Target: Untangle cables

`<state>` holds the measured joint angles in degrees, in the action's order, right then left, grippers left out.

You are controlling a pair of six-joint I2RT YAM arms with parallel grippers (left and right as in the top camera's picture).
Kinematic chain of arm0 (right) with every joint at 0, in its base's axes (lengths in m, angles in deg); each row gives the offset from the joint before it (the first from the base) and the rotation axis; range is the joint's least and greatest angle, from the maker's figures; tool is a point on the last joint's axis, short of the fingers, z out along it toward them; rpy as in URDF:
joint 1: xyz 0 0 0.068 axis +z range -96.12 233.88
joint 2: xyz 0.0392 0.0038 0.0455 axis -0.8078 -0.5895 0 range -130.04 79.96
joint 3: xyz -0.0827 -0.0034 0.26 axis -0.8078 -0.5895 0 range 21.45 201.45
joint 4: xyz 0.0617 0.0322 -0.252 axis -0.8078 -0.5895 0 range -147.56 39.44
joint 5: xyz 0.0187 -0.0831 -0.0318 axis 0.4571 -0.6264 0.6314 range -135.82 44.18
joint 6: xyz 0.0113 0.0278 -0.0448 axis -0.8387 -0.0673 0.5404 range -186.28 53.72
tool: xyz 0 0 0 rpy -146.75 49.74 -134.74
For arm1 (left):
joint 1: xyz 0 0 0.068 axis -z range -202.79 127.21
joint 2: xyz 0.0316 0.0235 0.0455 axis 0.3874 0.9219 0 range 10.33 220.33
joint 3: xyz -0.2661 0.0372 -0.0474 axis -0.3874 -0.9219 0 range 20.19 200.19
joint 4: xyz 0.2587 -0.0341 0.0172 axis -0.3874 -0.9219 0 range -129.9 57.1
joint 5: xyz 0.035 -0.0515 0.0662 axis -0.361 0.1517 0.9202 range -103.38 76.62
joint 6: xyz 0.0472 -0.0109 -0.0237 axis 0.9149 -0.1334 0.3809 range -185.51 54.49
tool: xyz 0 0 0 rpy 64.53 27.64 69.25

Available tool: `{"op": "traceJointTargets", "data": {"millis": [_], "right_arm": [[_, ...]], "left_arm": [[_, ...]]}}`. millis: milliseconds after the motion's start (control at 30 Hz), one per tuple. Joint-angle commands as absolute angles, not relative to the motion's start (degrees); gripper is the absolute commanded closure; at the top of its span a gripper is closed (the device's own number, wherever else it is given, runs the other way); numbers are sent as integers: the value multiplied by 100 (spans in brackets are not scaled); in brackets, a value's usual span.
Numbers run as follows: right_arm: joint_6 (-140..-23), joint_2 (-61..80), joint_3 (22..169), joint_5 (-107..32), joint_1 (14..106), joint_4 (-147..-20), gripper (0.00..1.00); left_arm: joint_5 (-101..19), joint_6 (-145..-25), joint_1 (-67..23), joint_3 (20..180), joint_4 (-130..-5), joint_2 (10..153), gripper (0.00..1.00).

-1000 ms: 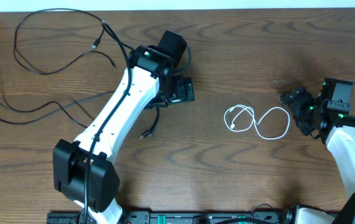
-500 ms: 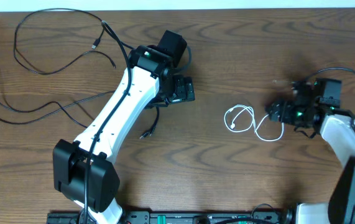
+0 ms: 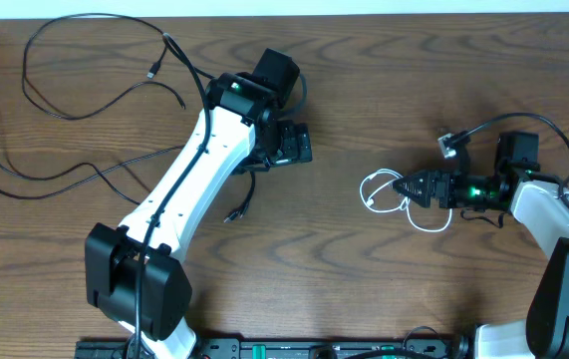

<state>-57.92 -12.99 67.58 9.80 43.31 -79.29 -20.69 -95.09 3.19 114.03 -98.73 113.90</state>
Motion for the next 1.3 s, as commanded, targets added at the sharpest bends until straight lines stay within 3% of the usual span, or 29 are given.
{"op": "traceJointTargets", "data": {"millis": [0,133,267,433,700,900,1067,1200,1267], "right_arm": [[-5632,-1251,6942,1434,4331,-8308,8],[-5236,-1249,7239,1434,4333,-9226,16],[-4679,-1249,7593,1430,4344,-10163,40],[-4275,-1249,7993,1425,4368,-11048,57],[-4264,-1251,7993,925,4582,-11219,60],[-4318,-1251,8006,2147,4823,-11044,71],[-6349,-1251,8098,2735,4829,-9739,87],[-8607,-1251,8098,2387,4928,-8257,87],[-9400,-1251,8098,2164,5015,-7733,92]], "left_arm": [[-1973,-9406,310,11438,-9903,11445,2],[-1973,-9406,310,11438,-9881,11445,2],[-1976,-9409,310,11438,-9862,11445,2],[-1973,-9409,310,11438,-9838,11445,2],[-1976,-9409,310,11438,-9829,11445,2],[-2192,-9345,310,11438,-9879,11445,2],[-3742,-7855,310,11438,-9807,11445,2],[-5018,-6840,312,11438,-9811,11443,2],[-5551,-6488,310,11438,-9811,11443,2]]}}
